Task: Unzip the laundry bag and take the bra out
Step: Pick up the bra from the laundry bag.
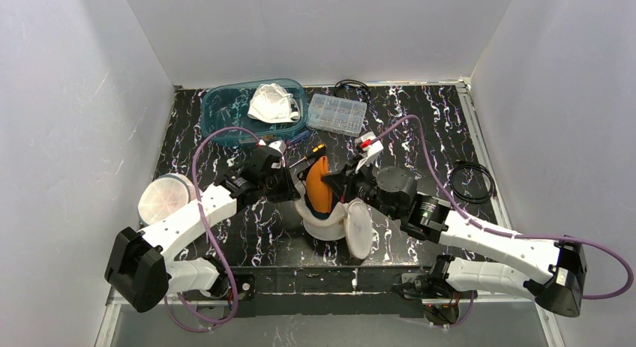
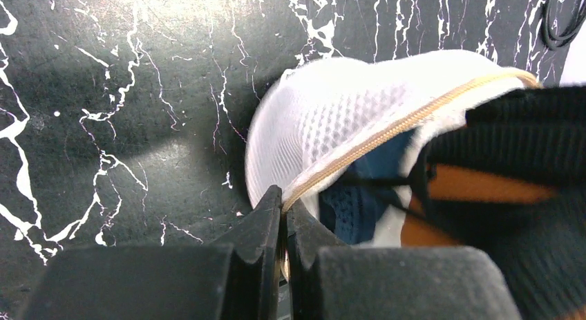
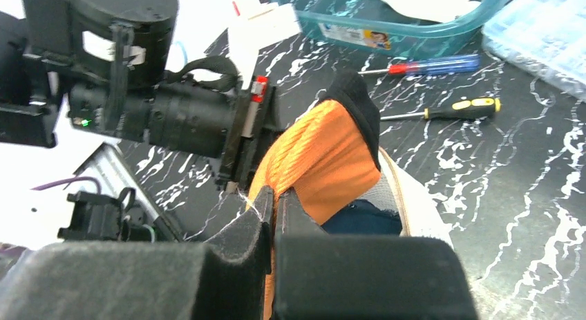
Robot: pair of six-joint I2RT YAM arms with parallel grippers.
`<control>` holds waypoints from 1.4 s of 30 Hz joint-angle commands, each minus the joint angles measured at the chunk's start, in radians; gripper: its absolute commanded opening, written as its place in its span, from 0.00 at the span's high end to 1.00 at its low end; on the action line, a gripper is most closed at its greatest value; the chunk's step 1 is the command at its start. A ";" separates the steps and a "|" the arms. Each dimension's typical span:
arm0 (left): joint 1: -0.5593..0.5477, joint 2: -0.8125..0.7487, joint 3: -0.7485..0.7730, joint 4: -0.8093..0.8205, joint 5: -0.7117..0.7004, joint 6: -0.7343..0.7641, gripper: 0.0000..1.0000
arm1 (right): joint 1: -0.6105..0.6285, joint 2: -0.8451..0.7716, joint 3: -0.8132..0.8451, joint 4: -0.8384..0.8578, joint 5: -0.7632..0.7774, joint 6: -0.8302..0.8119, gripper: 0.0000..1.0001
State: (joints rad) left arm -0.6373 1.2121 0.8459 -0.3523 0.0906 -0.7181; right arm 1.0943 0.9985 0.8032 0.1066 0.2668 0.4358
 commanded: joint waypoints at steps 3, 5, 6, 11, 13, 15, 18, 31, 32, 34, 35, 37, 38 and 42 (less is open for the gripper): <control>0.002 -0.069 0.009 -0.038 0.004 0.012 1.00 | 0.001 0.007 0.008 -0.003 0.114 -0.042 0.99; 0.002 -0.070 0.003 -0.040 -0.001 0.014 1.00 | 0.001 0.009 -0.003 0.010 0.112 -0.036 0.99; 0.002 -0.066 -0.002 -0.043 -0.004 0.014 1.00 | 0.001 0.010 -0.002 0.009 0.109 -0.036 0.99; 0.002 -0.068 -0.010 -0.070 -0.026 0.010 1.00 | 0.000 0.008 0.048 -0.074 0.116 -0.075 0.99; 0.002 -0.084 -0.004 -0.095 -0.043 0.009 1.00 | 0.001 0.009 0.079 -0.130 0.105 -0.110 0.99; 0.003 -0.102 0.013 -0.136 -0.061 0.009 0.83 | 0.000 0.012 0.100 -0.190 0.097 -0.149 0.99; 0.006 -0.131 0.048 -0.192 -0.067 0.015 0.54 | 0.001 0.006 0.121 -0.259 0.099 -0.205 0.99; 0.023 -0.208 0.347 -0.391 -0.073 0.028 0.22 | 0.001 -0.018 0.298 -0.374 0.010 -0.400 0.99; 0.024 -0.210 0.370 -0.392 -0.070 0.028 0.21 | 0.001 -0.016 0.316 -0.383 0.002 -0.407 0.99; 0.027 -0.214 0.399 -0.389 -0.069 0.024 0.19 | 0.001 -0.013 0.351 -0.394 -0.023 -0.420 0.99; 0.030 -0.216 0.412 -0.390 -0.066 0.019 0.18 | 0.001 -0.014 0.366 -0.400 -0.039 -0.429 0.99; 0.038 -0.218 0.440 -0.382 -0.053 -0.002 0.13 | 0.001 -0.017 0.392 -0.414 -0.071 -0.464 0.99; 0.042 -0.219 0.453 -0.370 -0.034 -0.013 0.11 | 0.000 -0.018 0.403 -0.422 -0.091 -0.490 0.99; 0.072 -0.185 0.538 -0.337 0.094 -0.068 0.04 | 0.000 -0.011 0.438 -0.476 -0.116 -0.575 0.99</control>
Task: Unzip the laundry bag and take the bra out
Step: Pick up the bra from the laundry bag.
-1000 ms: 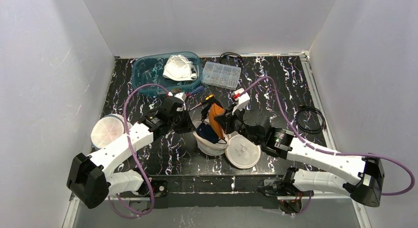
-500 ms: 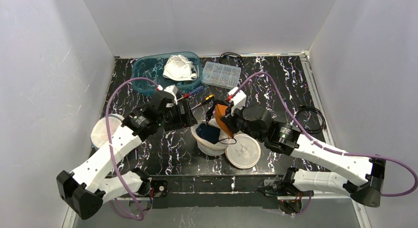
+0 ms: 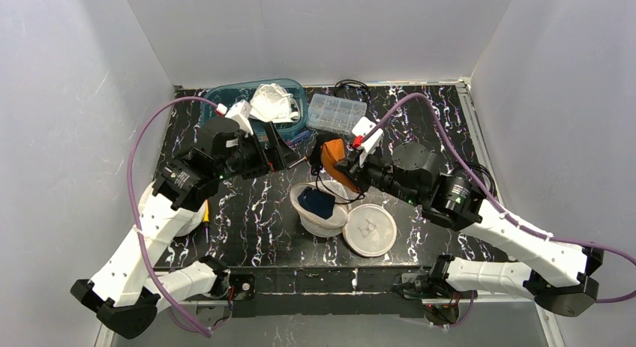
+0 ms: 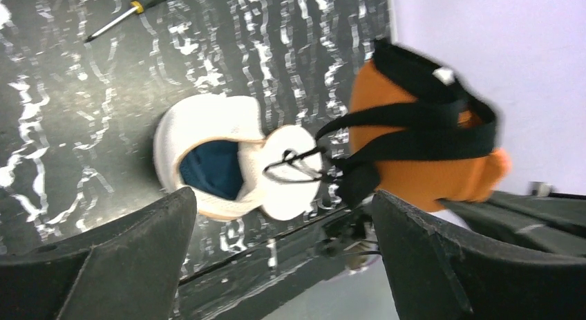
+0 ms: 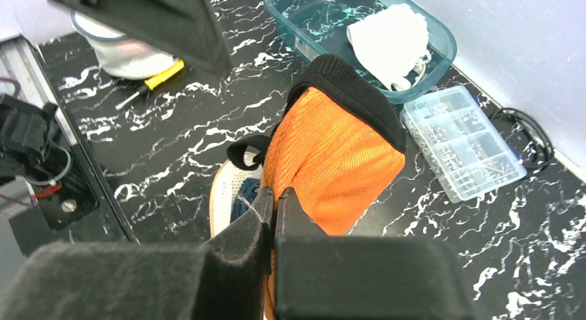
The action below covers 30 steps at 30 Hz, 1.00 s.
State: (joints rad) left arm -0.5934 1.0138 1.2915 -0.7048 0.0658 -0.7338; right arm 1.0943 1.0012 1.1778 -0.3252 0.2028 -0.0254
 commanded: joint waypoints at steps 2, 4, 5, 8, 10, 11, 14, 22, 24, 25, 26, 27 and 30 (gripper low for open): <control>0.053 0.055 0.136 0.034 0.226 -0.107 0.03 | 0.001 -0.013 0.070 -0.058 -0.043 -0.153 0.99; 0.067 0.097 0.170 0.063 0.319 -0.176 0.02 | 0.001 -0.006 0.079 -0.076 -0.027 -0.189 0.99; 0.071 0.115 0.181 0.083 0.364 -0.217 0.01 | 0.001 0.001 0.087 -0.088 -0.020 -0.205 0.99; 0.072 0.181 0.216 0.121 0.458 -0.311 0.02 | 0.002 0.015 0.102 -0.110 0.003 -0.249 0.99; 0.072 0.233 0.251 0.093 0.481 -0.329 0.01 | 0.002 0.022 0.109 -0.119 0.017 -0.277 0.99; 0.072 0.256 0.266 0.071 0.488 -0.327 0.01 | 0.003 0.030 0.114 -0.127 0.024 -0.291 0.99; 0.072 0.299 0.277 0.057 0.498 -0.328 0.01 | 0.007 0.052 0.131 -0.148 0.035 -0.327 0.99; 0.053 0.360 0.252 0.037 0.502 -0.298 0.07 | 0.032 0.086 0.164 -0.146 0.049 -0.370 0.99; 0.048 0.369 0.238 0.043 0.508 -0.301 0.14 | 0.037 0.097 0.170 -0.147 0.049 -0.376 0.99; 0.044 0.371 0.229 0.057 0.515 -0.305 0.18 | 0.043 0.103 0.171 -0.144 0.049 -0.376 0.99; 0.040 0.373 0.219 0.073 0.519 -0.312 0.22 | 0.046 0.107 0.169 -0.141 0.049 -0.377 0.99; 0.033 0.374 0.214 0.086 0.524 -0.314 0.26 | 0.049 0.109 0.168 -0.137 0.051 -0.378 0.99; 0.024 0.384 0.199 0.110 0.548 -0.316 0.42 | 0.060 0.117 0.166 -0.130 0.063 -0.381 0.99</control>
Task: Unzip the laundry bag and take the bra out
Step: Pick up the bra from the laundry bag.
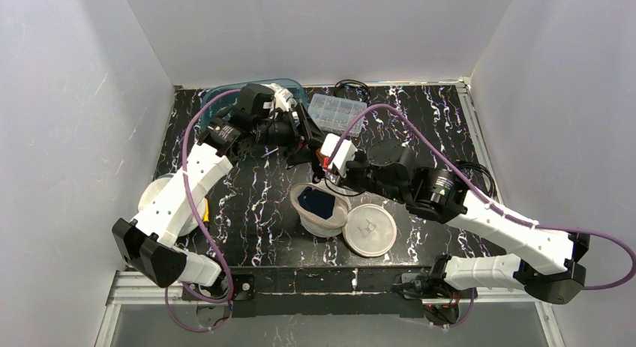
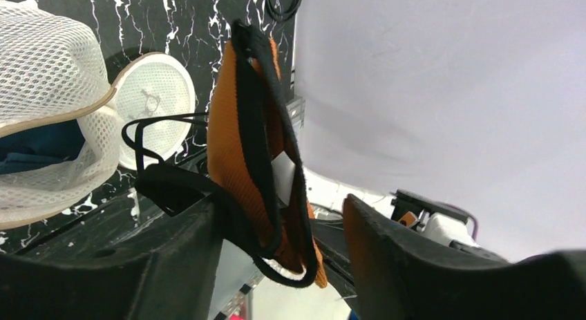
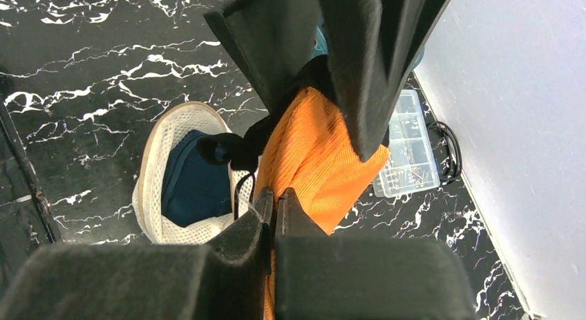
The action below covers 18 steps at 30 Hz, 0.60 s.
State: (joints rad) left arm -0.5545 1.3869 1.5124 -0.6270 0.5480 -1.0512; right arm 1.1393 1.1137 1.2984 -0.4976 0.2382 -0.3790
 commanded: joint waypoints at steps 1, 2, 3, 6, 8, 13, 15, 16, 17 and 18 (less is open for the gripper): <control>-0.017 0.014 -0.026 0.038 0.073 0.002 0.48 | 0.017 0.006 0.044 0.045 0.029 -0.029 0.99; -0.019 0.015 -0.031 0.042 0.077 0.004 0.54 | 0.018 0.007 0.043 0.050 0.032 -0.029 0.99; -0.019 0.014 -0.038 0.046 0.079 0.005 0.60 | 0.019 0.007 0.042 0.051 0.033 -0.030 0.99; -0.019 0.009 -0.057 0.059 0.081 0.003 0.76 | 0.022 0.009 0.042 0.050 0.037 -0.029 0.99; -0.020 0.008 -0.066 0.066 0.082 0.002 0.86 | 0.023 0.008 0.041 0.048 0.038 -0.026 0.99; -0.018 -0.012 -0.085 0.085 0.056 0.005 1.00 | 0.028 -0.003 0.054 0.036 0.018 0.021 0.70; -0.013 -0.025 -0.087 0.092 0.036 0.009 1.00 | 0.029 -0.012 0.070 0.030 -0.012 0.067 0.34; -0.006 -0.032 -0.087 0.094 0.030 0.011 1.00 | 0.029 -0.016 0.079 0.031 -0.025 0.094 0.24; 0.002 -0.039 -0.089 0.099 0.027 0.014 1.00 | 0.029 -0.021 0.088 0.035 -0.041 0.126 0.05; 0.015 -0.045 -0.088 0.104 0.022 0.019 1.00 | 0.029 -0.029 0.096 0.042 -0.054 0.157 0.02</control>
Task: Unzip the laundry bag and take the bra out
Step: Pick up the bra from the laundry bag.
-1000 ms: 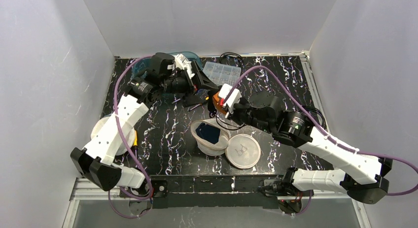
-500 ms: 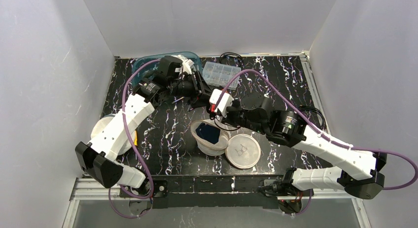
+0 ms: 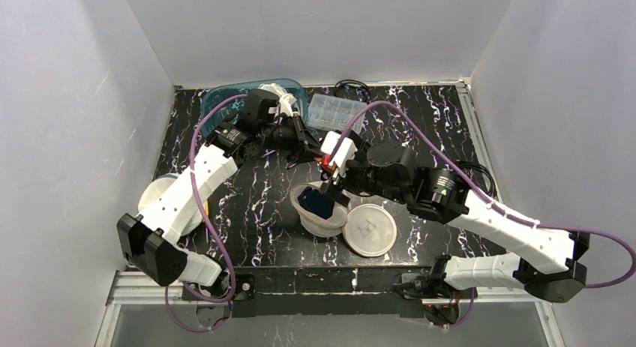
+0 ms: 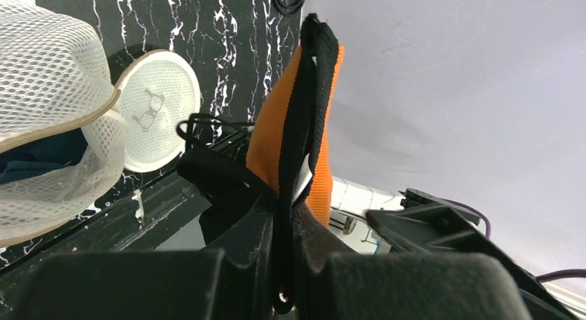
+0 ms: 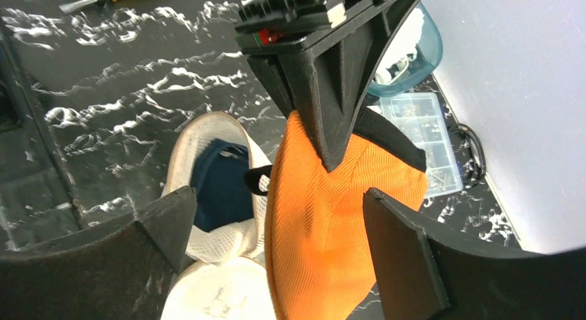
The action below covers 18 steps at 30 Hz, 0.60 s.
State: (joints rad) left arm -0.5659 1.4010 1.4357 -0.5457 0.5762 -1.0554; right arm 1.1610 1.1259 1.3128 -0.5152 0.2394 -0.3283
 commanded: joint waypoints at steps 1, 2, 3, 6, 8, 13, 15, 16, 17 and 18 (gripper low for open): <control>0.038 -0.067 -0.010 0.026 -0.013 0.028 1.00 | 0.007 -0.049 0.091 0.072 -0.069 0.140 0.01; 0.061 -0.074 -0.011 0.040 -0.015 0.032 1.00 | 0.008 -0.058 0.098 0.085 -0.088 0.183 0.01; 0.083 -0.082 -0.013 0.056 -0.014 0.035 1.00 | 0.007 -0.068 0.101 0.108 -0.102 0.213 0.01; 0.163 -0.103 -0.016 0.106 -0.019 0.080 1.00 | 0.008 -0.119 0.081 0.189 -0.073 0.291 0.01; 0.230 -0.115 -0.022 0.124 -0.058 0.128 1.00 | 0.007 -0.165 0.033 0.245 -0.010 0.321 0.01; 0.414 -0.038 0.023 0.183 -0.013 0.249 1.00 | 0.008 -0.273 -0.150 0.308 0.148 0.388 0.01; 0.452 0.003 0.061 0.213 0.004 0.324 1.00 | 0.008 -0.308 -0.226 0.327 0.129 0.425 0.01; 0.464 0.020 0.077 0.233 0.004 0.365 1.00 | 0.007 -0.323 -0.258 0.334 0.113 0.443 0.01; 0.473 0.040 0.091 0.257 0.002 0.398 1.00 | 0.007 -0.339 -0.295 0.348 0.091 0.463 0.01; 0.480 0.056 0.098 0.295 0.006 0.422 1.00 | 0.007 -0.355 -0.349 0.368 0.076 0.485 0.02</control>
State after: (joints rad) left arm -0.1131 1.4086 1.4628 -0.3733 0.5354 -0.8051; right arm 1.1652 0.7979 1.0931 -0.2352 0.3199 0.0513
